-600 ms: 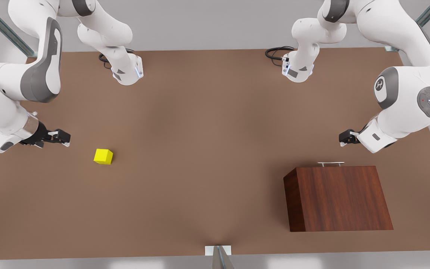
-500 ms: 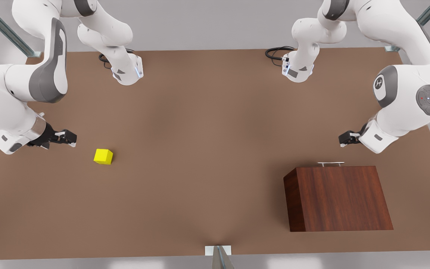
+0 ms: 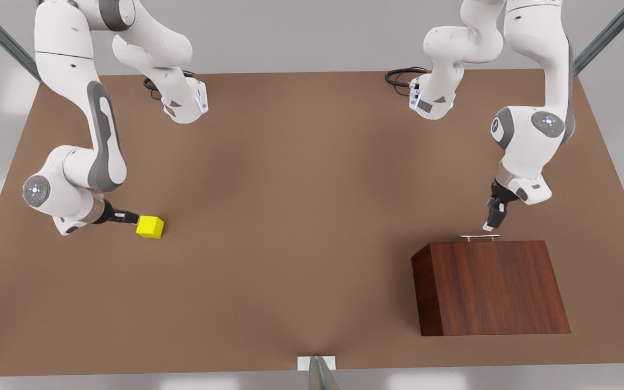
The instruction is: Open the drawer with left arm, place the square in the middle with right arm, and place the square in the drawer with left arm
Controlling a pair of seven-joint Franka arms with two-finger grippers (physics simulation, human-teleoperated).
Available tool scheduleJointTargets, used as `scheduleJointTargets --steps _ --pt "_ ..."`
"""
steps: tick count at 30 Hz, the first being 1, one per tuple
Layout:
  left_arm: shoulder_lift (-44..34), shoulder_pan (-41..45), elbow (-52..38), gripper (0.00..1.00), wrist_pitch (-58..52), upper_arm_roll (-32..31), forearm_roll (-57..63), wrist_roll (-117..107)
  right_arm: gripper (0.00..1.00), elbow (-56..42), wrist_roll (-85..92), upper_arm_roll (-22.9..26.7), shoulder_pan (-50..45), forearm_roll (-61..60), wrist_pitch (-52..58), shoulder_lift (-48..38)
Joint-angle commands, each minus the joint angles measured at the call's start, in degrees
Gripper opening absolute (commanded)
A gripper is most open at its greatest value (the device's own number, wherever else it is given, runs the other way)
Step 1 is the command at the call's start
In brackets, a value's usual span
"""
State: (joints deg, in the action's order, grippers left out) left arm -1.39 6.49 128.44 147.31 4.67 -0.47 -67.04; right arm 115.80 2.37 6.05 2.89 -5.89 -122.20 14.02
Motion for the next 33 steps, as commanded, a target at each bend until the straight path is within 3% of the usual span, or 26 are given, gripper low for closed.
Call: scheduleJointTargets --steps 1,7,24,25,26,27,29,33 --pt "-0.02 0.1 1.19 1.0 1.57 -0.02 -0.24 -0.46 1.0 0.12 0.0 0.01 0.01 0.0 -0.14 0.48" --pt "0.33 0.01 5.15 1.0 7.11 0.25 -6.04 -1.08 1.0 2.76 0.09 0.1 -0.34 0.17 -9.81 6.1" --pt "5.25 -0.43 9.1 1.0 15.99 1.13 -14.65 -1.25 1.0 8.03 0.0 -0.08 -1.49 -0.09 -17.19 10.24" --pt "5.43 -0.43 9.02 1.0 16.17 1.13 -14.65 -1.25 0.85 8.03 0.09 -0.08 -1.57 -0.09 -17.19 10.41" --pt "5.78 -0.43 9.02 1.0 16.6 1.13 -14.65 -1.25 0.77 7.95 0.0 -0.17 -1.58 -0.09 -17.1 10.59" --pt "6.31 -0.43 9.02 1.0 17.31 1.13 -14.65 -1.34 0.77 7.95 0.09 -0.17 -1.58 -0.09 -17.19 10.59" --pt "6.66 -0.43 8.93 1.0 17.66 1.13 -14.65 -1.25 0.66 7.77 0.27 -0.17 -1.66 -0.09 -16.84 10.5" --pt "8.59 -0.52 8.58 1.0 19.07 1.13 -15.53 -1.25 0.62 7.68 0.18 -0.17 -1.75 -0.09 -16.75 10.5"
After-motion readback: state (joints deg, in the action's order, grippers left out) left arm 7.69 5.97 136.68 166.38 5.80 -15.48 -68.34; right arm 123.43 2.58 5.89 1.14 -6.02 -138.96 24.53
